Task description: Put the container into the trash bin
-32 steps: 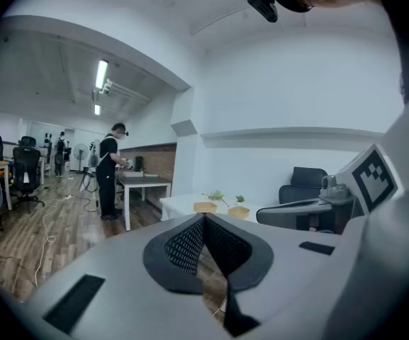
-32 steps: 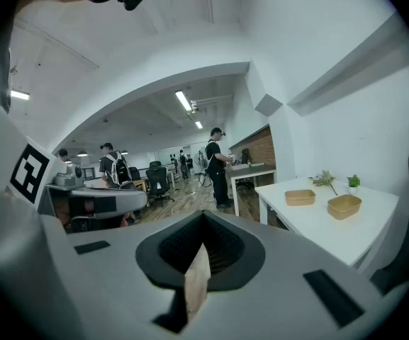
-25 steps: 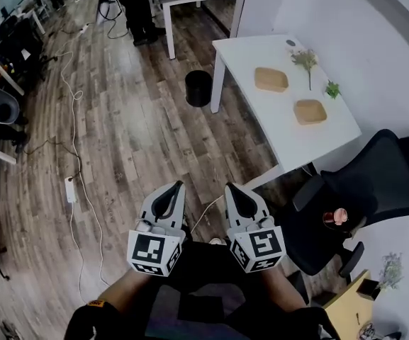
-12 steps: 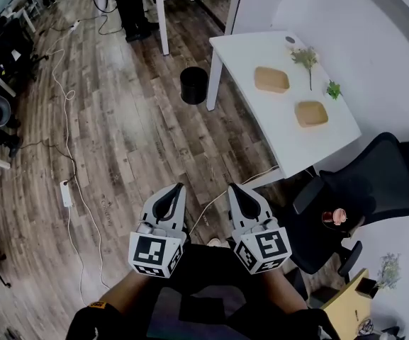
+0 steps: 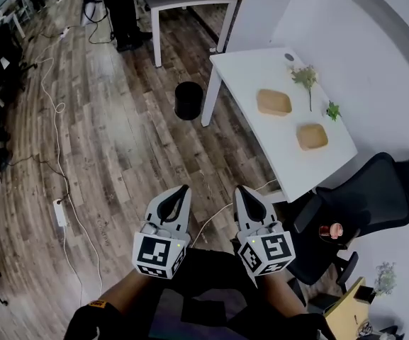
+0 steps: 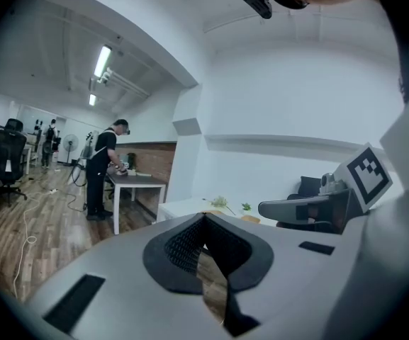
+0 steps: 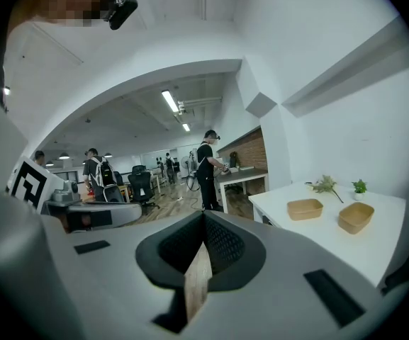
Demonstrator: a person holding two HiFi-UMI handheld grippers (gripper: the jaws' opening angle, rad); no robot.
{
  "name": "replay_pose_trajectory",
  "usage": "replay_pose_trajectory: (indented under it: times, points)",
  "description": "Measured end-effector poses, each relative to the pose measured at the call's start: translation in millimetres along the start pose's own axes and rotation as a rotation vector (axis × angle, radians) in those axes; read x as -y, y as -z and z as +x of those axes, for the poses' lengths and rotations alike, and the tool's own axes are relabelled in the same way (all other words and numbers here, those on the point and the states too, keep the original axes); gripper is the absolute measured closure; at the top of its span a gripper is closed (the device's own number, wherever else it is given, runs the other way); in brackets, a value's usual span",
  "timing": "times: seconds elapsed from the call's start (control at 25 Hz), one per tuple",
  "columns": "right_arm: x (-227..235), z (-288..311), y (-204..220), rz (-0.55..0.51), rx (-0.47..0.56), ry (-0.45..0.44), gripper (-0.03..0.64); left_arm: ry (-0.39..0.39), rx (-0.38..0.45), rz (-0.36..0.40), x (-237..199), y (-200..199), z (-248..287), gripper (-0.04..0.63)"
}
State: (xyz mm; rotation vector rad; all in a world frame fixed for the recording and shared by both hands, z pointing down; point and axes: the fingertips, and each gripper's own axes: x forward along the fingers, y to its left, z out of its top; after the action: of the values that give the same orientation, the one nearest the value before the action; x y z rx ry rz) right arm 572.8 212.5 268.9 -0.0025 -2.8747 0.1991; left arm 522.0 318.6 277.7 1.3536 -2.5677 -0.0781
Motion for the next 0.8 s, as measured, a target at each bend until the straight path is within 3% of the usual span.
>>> replay_pose_trajectory:
  times: [0.32,0.8]
  points:
    - [-20,38,-14,0.011,0.017,0.033,0.603,0.050,0.016,0.043,-38,-23,7,0.588]
    - [12,105,-27,0.031,0.012,0.049,0.603,0.042,0.003,0.050,-74,-34,60,0.588]
